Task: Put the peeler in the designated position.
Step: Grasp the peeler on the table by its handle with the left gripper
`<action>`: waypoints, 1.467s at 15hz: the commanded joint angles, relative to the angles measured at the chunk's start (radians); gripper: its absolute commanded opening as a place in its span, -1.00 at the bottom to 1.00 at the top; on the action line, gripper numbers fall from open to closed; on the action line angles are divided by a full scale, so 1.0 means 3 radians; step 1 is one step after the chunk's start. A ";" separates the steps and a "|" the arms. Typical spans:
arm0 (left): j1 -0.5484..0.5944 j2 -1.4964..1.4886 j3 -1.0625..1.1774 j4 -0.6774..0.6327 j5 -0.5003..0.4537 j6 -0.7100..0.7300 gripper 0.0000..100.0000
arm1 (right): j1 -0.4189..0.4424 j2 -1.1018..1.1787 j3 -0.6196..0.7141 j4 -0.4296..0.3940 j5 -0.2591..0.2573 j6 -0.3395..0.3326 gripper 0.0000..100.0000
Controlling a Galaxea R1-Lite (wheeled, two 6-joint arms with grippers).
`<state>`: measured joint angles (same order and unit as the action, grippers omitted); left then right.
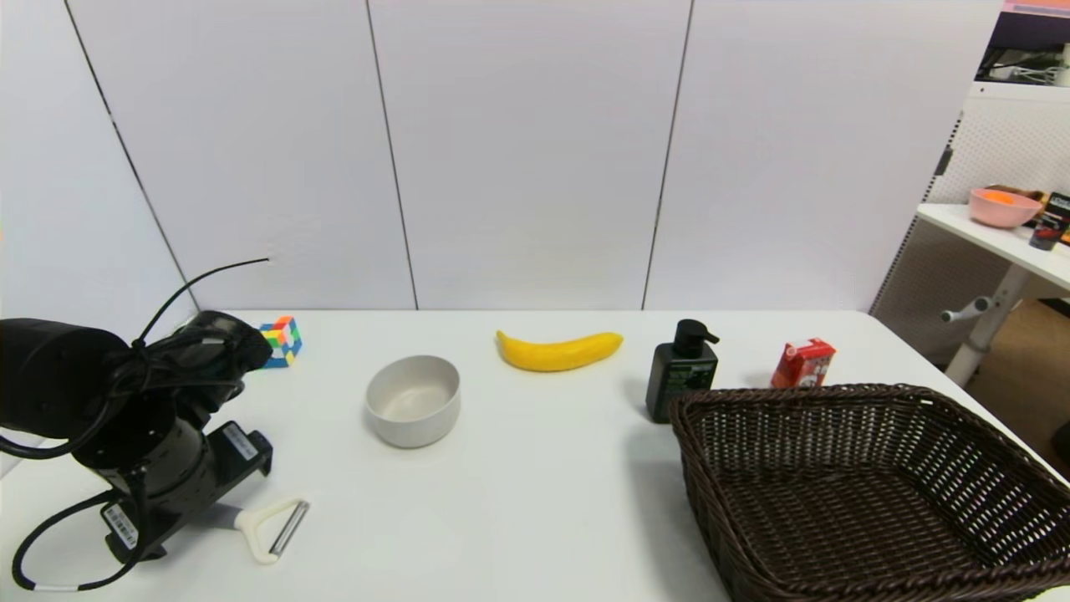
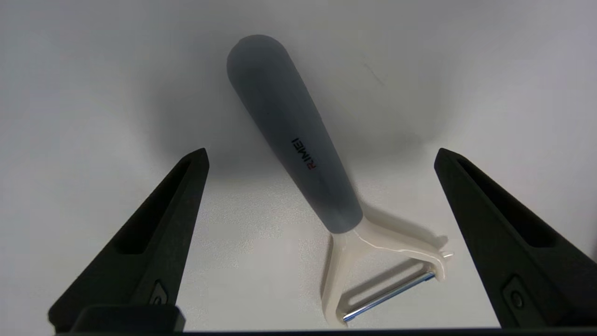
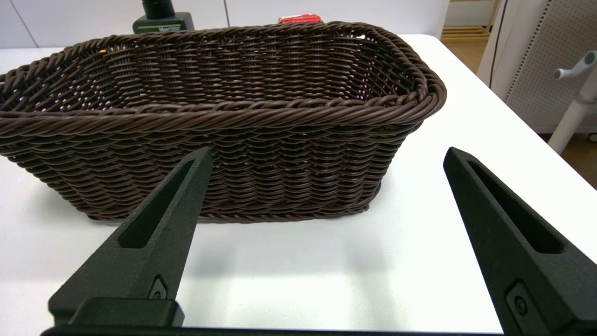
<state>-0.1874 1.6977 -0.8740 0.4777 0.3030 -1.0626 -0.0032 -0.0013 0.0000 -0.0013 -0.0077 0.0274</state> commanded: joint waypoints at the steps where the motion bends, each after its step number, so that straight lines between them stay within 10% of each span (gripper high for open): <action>1: 0.0001 0.0012 -0.0022 0.0172 0.0008 -0.0007 1.00 | 0.0000 0.0004 0.0005 -0.0001 0.0000 0.0001 1.00; 22: 0.0083 0.0099 -0.0057 0.0157 0.0023 -0.0012 1.00 | 0.0000 0.0004 0.0005 -0.0001 0.0000 0.0001 1.00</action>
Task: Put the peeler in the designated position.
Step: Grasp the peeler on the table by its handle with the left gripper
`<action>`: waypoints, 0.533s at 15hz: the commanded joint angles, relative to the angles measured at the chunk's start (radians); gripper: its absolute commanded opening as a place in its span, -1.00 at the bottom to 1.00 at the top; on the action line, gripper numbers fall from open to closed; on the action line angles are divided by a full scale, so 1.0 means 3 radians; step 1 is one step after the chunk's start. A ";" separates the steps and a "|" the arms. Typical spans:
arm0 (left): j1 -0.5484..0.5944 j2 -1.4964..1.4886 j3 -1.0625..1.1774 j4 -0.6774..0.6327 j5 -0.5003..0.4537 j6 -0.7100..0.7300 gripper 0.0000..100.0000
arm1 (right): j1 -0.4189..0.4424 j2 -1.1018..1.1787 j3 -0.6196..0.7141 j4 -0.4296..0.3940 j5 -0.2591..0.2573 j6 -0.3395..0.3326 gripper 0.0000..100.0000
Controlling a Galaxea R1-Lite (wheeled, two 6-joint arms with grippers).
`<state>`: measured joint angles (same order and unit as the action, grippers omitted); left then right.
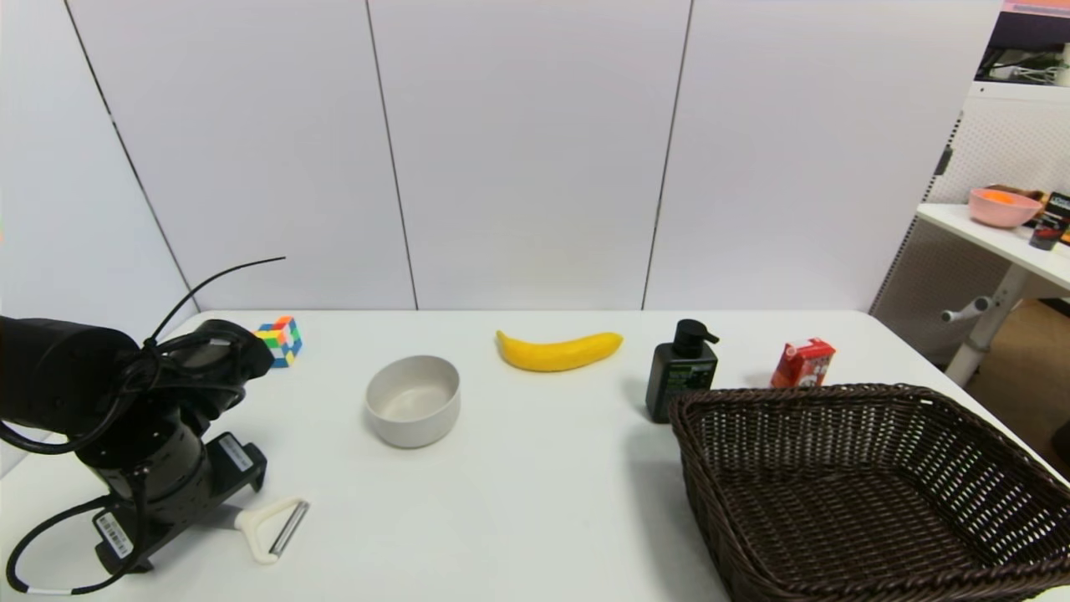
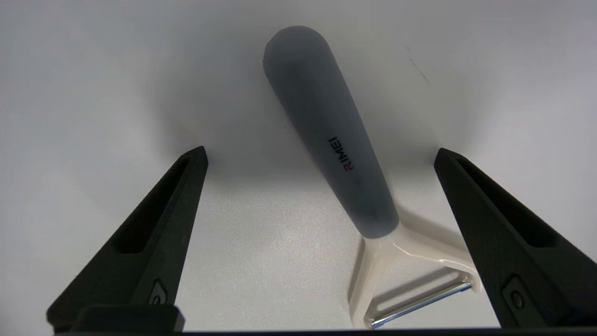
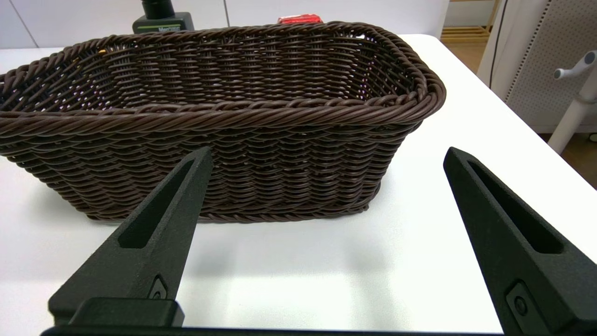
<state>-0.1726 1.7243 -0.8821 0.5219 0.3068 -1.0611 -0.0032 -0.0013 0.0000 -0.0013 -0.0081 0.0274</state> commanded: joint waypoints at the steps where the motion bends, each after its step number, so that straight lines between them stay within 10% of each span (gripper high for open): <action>1: 0.0038 0.0005 -0.0035 0.0009 0.0010 -0.0017 1.00 | 0.0000 0.0004 0.0005 -0.0001 0.0001 0.0001 1.00; 5: 0.0038 0.0005 -0.0035 0.0009 0.0010 -0.0017 1.00 | 0.0000 0.0004 0.0005 -0.0001 0.0001 0.0001 1.00; 6: 0.0038 0.0005 -0.0035 0.0014 0.0010 -0.0017 -1.00 | 0.0000 0.0004 0.0005 -0.0001 0.0001 0.0001 1.00; 8: 0.0038 0.0005 -0.0030 0.0024 0.0000 -0.0007 -1.00 | 0.0000 0.0004 0.0005 -0.0001 0.0001 0.0001 1.00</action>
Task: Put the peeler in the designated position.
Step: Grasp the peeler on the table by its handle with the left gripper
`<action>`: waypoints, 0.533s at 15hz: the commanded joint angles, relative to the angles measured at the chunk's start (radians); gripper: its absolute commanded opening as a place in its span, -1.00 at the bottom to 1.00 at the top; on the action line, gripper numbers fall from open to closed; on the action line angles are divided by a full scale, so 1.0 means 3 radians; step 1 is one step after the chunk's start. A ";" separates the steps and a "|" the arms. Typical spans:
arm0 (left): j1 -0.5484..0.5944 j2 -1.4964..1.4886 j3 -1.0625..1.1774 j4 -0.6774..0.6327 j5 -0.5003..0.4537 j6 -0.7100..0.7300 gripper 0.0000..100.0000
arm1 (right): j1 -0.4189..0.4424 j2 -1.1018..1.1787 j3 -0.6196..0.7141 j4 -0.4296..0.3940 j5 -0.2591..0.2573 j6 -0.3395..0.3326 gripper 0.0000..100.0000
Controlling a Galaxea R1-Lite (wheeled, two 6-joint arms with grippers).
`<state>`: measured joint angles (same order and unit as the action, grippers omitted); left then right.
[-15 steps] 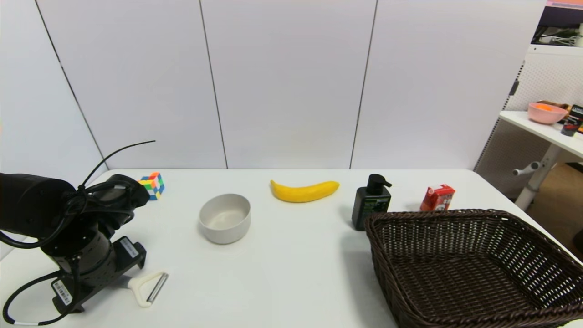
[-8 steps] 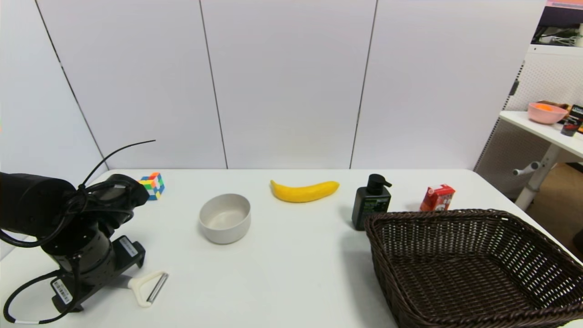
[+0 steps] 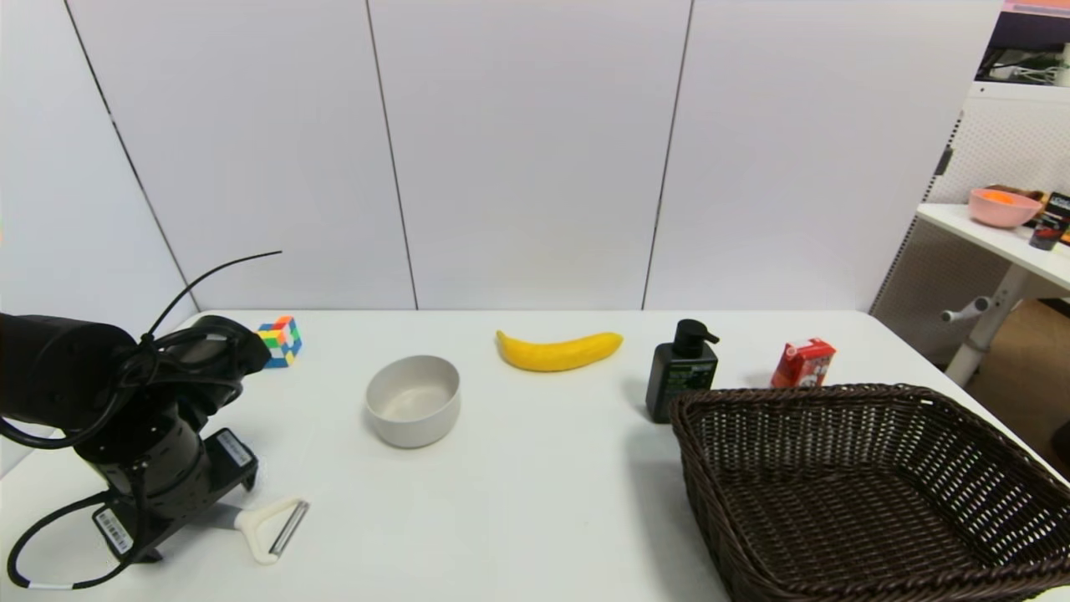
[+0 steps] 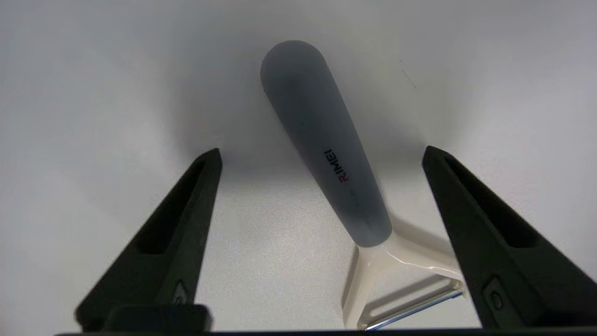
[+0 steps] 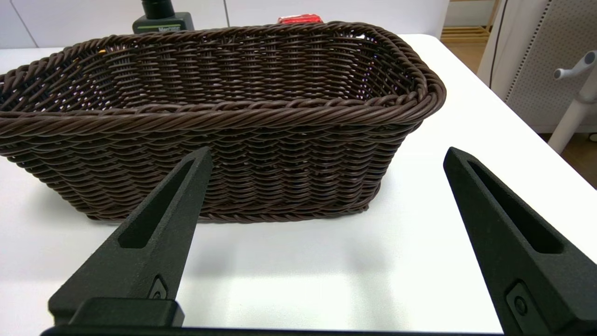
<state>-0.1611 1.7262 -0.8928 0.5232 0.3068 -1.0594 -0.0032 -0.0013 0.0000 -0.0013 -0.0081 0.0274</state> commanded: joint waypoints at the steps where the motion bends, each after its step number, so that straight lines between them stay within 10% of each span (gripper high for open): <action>1: -0.0005 0.0004 0.0005 0.0020 0.0000 -0.0012 -1.00 | 0.0000 0.0004 0.0005 -0.0001 0.0001 0.0001 1.00; 8: -0.0005 -0.0012 0.0005 0.0020 0.0005 -0.0017 -1.00 | 0.0000 0.0004 0.0005 -0.0001 0.0001 0.0001 1.00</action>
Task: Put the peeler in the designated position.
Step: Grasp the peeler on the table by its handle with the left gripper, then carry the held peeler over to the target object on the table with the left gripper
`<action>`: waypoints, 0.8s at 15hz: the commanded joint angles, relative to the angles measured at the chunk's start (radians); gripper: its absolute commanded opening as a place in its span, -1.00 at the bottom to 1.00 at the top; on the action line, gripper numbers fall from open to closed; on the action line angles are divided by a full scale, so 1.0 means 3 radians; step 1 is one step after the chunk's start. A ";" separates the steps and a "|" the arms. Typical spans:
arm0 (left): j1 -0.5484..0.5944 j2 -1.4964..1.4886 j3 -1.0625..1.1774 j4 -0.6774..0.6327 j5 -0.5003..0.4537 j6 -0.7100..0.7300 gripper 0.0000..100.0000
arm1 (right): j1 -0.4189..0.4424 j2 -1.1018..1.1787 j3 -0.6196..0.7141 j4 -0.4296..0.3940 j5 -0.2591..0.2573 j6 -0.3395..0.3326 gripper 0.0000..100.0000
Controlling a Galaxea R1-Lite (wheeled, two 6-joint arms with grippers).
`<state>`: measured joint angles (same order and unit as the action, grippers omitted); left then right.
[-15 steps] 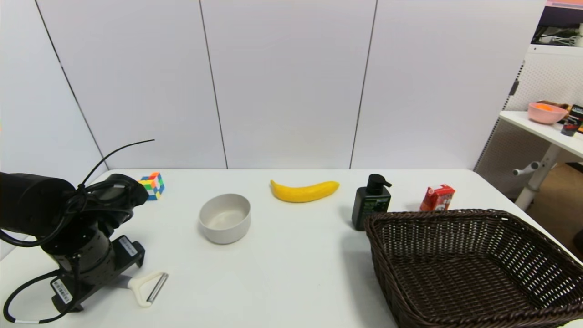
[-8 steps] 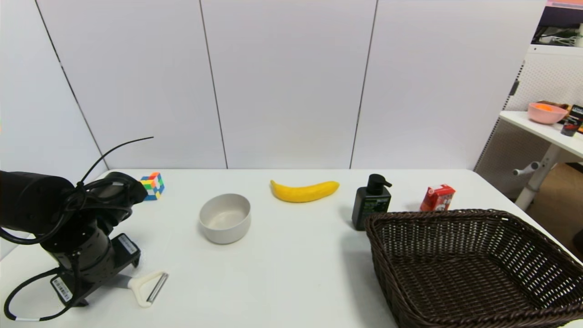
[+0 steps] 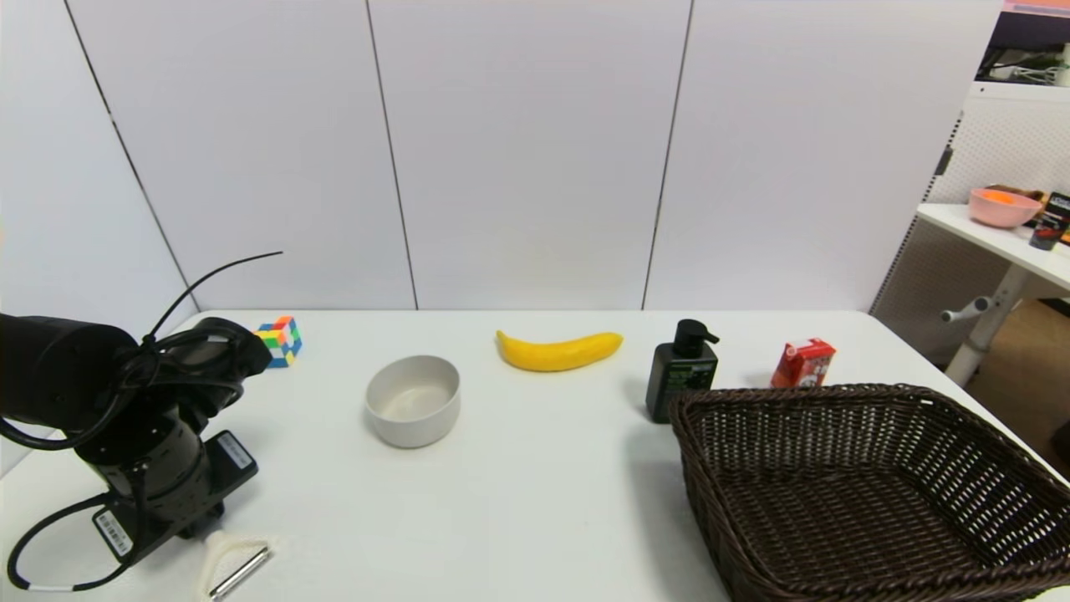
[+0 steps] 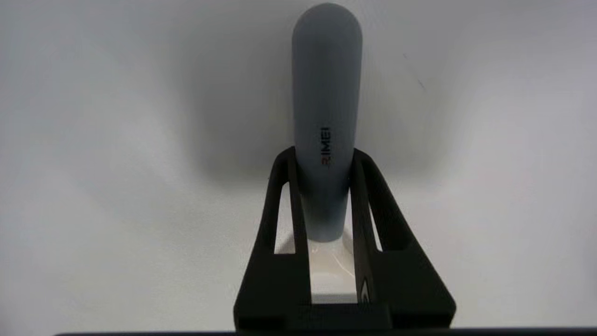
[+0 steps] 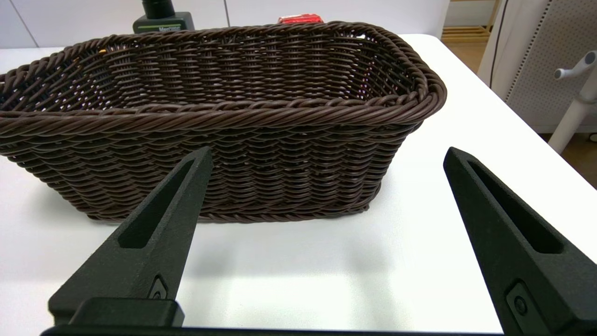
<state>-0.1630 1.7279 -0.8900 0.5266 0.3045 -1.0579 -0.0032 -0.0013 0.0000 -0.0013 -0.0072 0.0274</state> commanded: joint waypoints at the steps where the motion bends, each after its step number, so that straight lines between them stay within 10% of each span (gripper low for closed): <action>1: 0.0001 -0.0022 -0.0014 0.0009 0.0013 -0.0022 -1.00 | 0.0000 0.0004 0.0005 -0.0001 -0.0001 0.0001 1.00; 6: -0.0014 -0.0181 -0.0403 0.0024 0.0038 0.0238 -1.00 | 0.0000 0.0004 0.0005 -0.0001 -0.0001 0.0001 1.00; 12: -0.0096 -0.0191 -0.1170 0.0157 0.0115 0.1619 -1.00 | 0.0000 0.0004 0.0005 -0.0001 -0.0001 0.0001 1.00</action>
<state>-0.1694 1.6645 -1.1445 0.5430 0.3389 -0.7268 -0.0032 -0.0013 0.0000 -0.0013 -0.0077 0.0274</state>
